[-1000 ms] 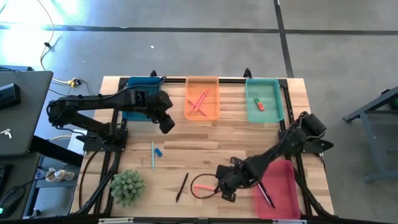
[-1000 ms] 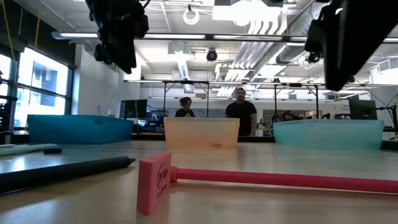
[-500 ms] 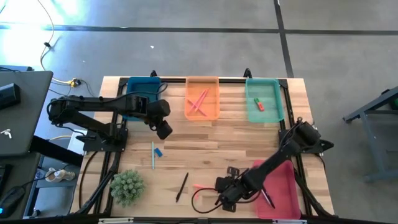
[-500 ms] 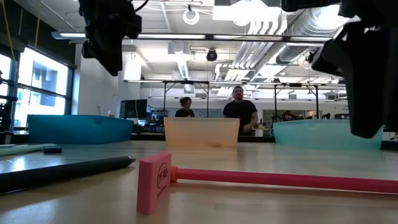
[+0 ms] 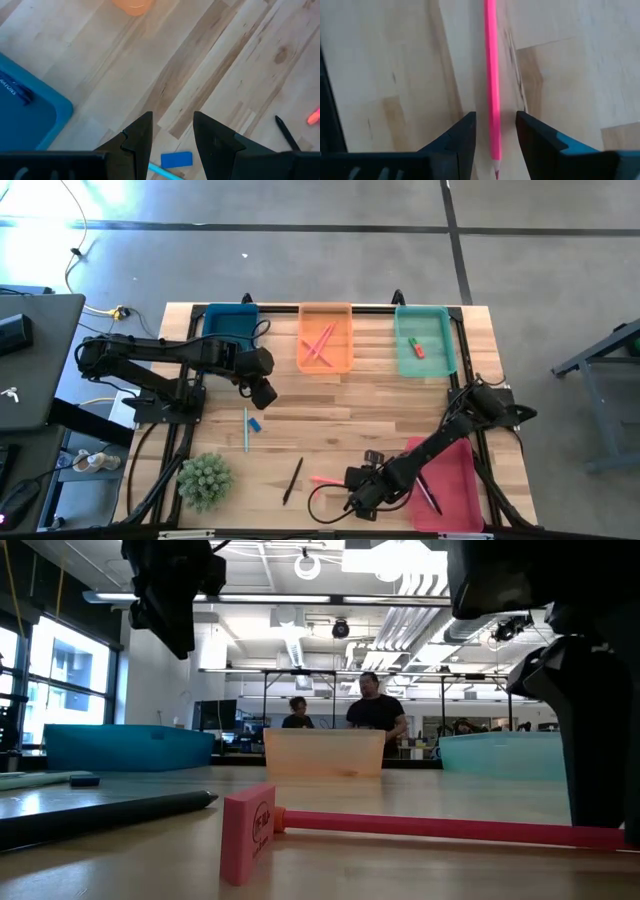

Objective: Sort crayons/erasers/pens/pencils in bins
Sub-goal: Put the pink pencil into the orange bin

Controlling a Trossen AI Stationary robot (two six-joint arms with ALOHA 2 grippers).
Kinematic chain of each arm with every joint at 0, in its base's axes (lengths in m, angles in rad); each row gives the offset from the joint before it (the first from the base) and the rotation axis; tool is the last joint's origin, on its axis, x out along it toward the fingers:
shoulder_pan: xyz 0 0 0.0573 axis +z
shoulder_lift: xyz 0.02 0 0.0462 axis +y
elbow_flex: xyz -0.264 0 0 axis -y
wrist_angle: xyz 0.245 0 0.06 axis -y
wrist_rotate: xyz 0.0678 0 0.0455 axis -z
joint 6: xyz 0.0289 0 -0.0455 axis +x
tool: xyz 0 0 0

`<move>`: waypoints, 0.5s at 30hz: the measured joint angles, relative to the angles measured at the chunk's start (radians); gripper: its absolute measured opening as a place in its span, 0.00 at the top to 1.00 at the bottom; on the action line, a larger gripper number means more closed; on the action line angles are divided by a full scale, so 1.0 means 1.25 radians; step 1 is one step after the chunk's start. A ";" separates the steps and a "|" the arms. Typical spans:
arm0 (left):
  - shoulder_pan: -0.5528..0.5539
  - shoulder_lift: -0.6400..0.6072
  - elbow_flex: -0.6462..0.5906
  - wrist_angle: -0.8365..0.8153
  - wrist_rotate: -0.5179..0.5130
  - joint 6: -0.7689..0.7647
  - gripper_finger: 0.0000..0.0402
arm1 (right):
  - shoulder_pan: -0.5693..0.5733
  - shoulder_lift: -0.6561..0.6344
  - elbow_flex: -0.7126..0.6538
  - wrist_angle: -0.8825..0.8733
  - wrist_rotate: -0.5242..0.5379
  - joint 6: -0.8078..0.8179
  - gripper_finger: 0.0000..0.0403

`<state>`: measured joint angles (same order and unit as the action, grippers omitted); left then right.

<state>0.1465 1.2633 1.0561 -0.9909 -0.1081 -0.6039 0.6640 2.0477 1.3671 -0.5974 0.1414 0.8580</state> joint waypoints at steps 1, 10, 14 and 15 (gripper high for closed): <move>-0.003 0.000 0.000 0.000 -0.001 -0.005 0.68 | 0.000 0.003 0.002 -0.009 0.003 0.012 0.67; -0.014 0.000 0.000 0.000 -0.007 -0.010 0.68 | -0.003 0.016 0.005 -0.074 0.015 0.068 0.75; -0.014 0.000 0.000 0.000 -0.008 -0.007 0.68 | -0.008 0.017 0.004 -0.086 0.011 0.095 0.80; -0.014 0.000 0.000 0.000 -0.008 -0.007 0.68 | -0.010 0.017 0.004 -0.093 0.010 0.108 0.81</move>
<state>0.1287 1.2633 1.0561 -0.9909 -0.1181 -0.6121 0.6517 2.0689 1.3720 -0.7131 0.1543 0.9927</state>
